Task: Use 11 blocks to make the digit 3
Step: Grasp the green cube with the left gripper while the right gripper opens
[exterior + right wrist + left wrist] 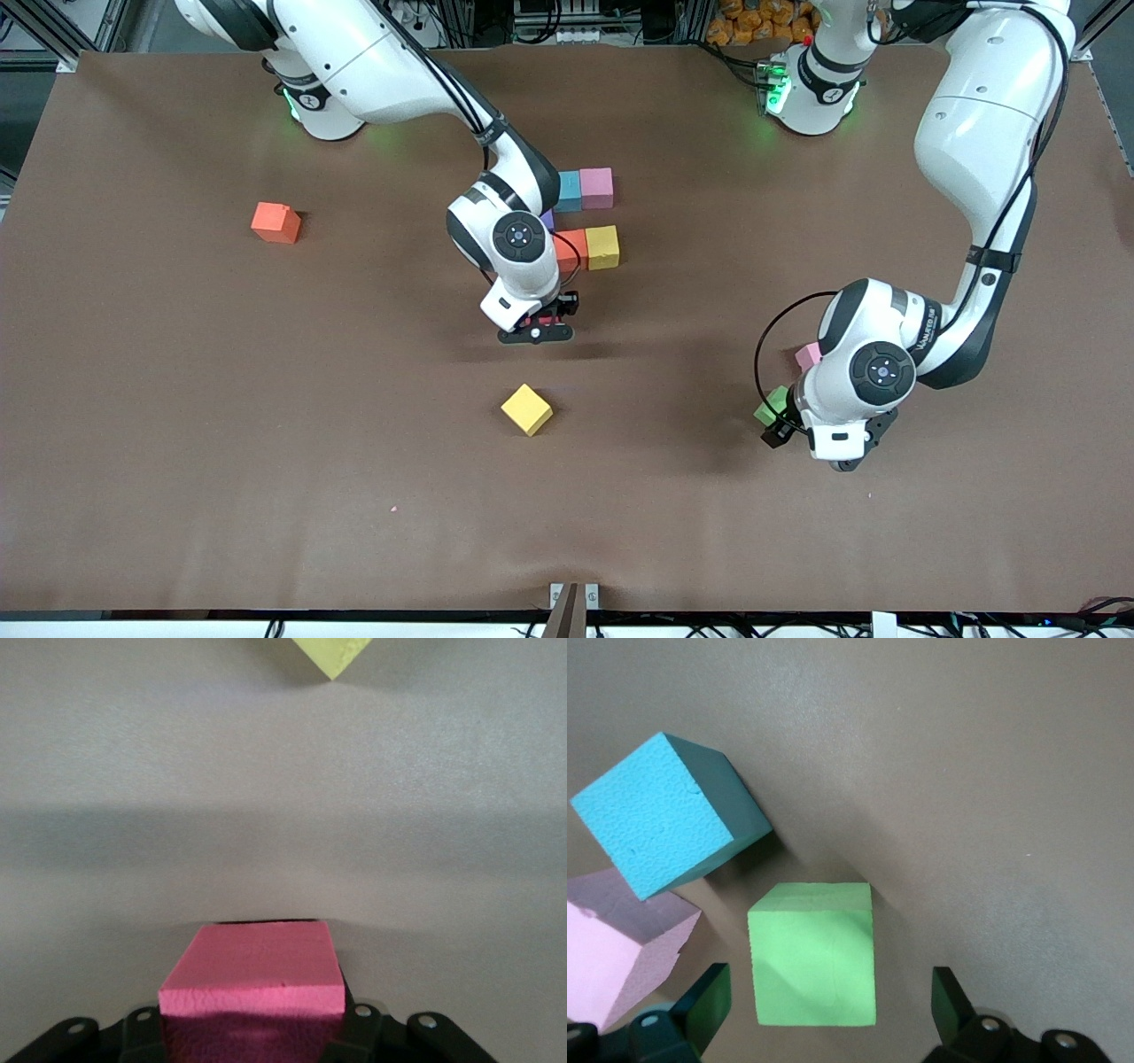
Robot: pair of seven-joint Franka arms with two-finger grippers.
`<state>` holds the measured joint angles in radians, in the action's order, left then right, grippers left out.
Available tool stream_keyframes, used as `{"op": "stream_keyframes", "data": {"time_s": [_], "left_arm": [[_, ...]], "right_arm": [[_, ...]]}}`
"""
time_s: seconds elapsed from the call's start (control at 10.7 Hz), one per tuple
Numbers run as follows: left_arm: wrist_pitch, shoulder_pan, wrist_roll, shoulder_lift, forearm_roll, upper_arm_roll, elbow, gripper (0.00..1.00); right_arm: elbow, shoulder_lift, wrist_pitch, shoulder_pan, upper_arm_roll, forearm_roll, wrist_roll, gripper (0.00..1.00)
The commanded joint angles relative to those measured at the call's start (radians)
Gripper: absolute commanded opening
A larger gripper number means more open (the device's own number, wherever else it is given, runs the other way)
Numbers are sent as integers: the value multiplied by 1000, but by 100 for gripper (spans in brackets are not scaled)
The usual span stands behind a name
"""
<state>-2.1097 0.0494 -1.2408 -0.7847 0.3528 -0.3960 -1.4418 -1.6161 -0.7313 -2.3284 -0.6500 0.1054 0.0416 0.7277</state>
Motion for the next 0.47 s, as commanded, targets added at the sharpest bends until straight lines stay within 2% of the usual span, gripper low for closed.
{"op": "stream_keyframes", "data": {"time_s": [0.0,0.19,0.28,0.37], "left_arm": [[-16,-5,-20,-24,29,6,15,100],[-23,-6,-20,-31,31,6,15,100],[-24,-5,-19,-37,31,6,17,100],[-30,-5,-19,-44,32,8,15,100]], "right_arm": [[4,-10,-6,10,11,1,22,25],[2,-14,-11,10,11,0,35,26],[2,-14,-11,10,11,0,38,30],[2,-14,-11,10,11,0,39,58]]}}
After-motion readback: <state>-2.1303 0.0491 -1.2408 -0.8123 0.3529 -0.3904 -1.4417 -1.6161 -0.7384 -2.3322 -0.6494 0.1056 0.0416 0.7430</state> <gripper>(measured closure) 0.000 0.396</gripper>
